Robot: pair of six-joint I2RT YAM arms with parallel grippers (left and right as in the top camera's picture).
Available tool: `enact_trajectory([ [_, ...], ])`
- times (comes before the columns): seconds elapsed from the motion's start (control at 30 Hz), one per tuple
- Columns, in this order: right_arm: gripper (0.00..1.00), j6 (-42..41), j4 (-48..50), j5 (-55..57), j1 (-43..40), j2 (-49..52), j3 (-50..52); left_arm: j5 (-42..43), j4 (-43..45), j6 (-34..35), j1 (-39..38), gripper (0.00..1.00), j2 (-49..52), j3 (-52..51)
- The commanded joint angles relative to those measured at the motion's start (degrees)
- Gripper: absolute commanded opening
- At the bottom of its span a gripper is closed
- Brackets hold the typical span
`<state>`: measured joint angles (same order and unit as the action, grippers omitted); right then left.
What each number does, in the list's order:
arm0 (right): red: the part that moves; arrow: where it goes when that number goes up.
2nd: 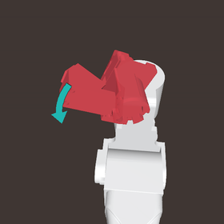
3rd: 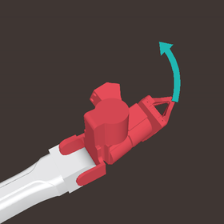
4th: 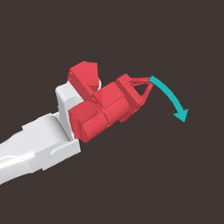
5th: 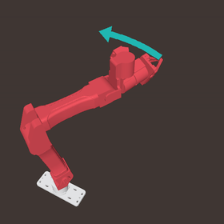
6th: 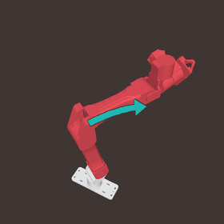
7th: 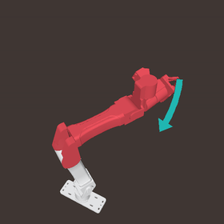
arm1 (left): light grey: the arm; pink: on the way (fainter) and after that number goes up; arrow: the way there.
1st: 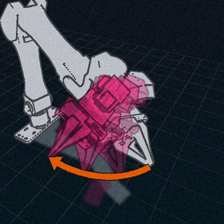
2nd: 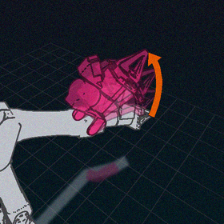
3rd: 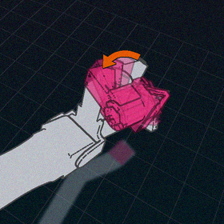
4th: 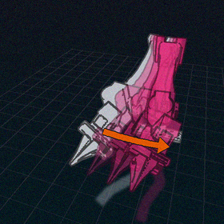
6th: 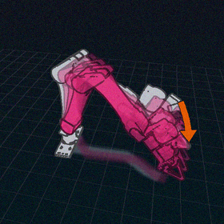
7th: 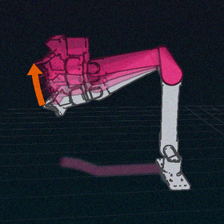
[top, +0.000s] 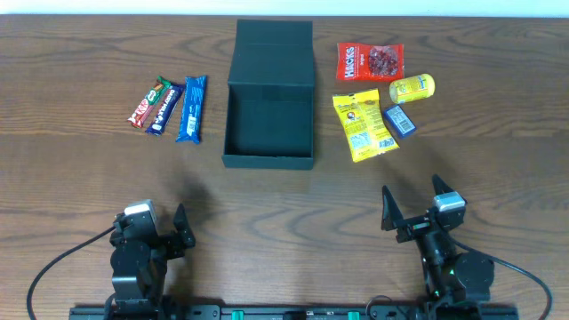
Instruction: Pack container
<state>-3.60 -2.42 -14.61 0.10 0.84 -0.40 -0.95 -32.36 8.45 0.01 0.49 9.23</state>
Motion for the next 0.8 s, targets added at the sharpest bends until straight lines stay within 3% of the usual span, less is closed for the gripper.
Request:
enact_trajectory([
  [0.0,0.99,0.70,-0.39,-0.24,-0.55,-0.50,0.09,3.21,0.44,6.47,0.35,0.95,-0.24,-0.66],
  [0.13,0.99,0.70,-0.39,-0.24,-0.55,-0.50,0.09,15.39,0.17,23.21,0.35,0.95,-0.24,-0.50],
  [0.37,0.99,0.70,-0.39,-0.24,-0.55,-0.50,0.09,17.40,1.81,43.10,0.35,0.95,-0.24,-0.50],
  [0.5,0.99,0.70,-0.39,-0.24,-0.55,-0.50,0.09,25.62,11.72,35.98,0.35,0.96,-0.13,-0.48],
  [0.6,0.99,0.70,-0.39,-0.24,-0.55,-0.50,0.09,26.43,17.27,35.26,0.33,0.96,1.90,0.48],
  [0.77,0.99,0.70,-0.39,-0.24,-0.55,-0.50,0.09,26.03,18.93,25.07,0.33,0.96,14.95,8.85],
])
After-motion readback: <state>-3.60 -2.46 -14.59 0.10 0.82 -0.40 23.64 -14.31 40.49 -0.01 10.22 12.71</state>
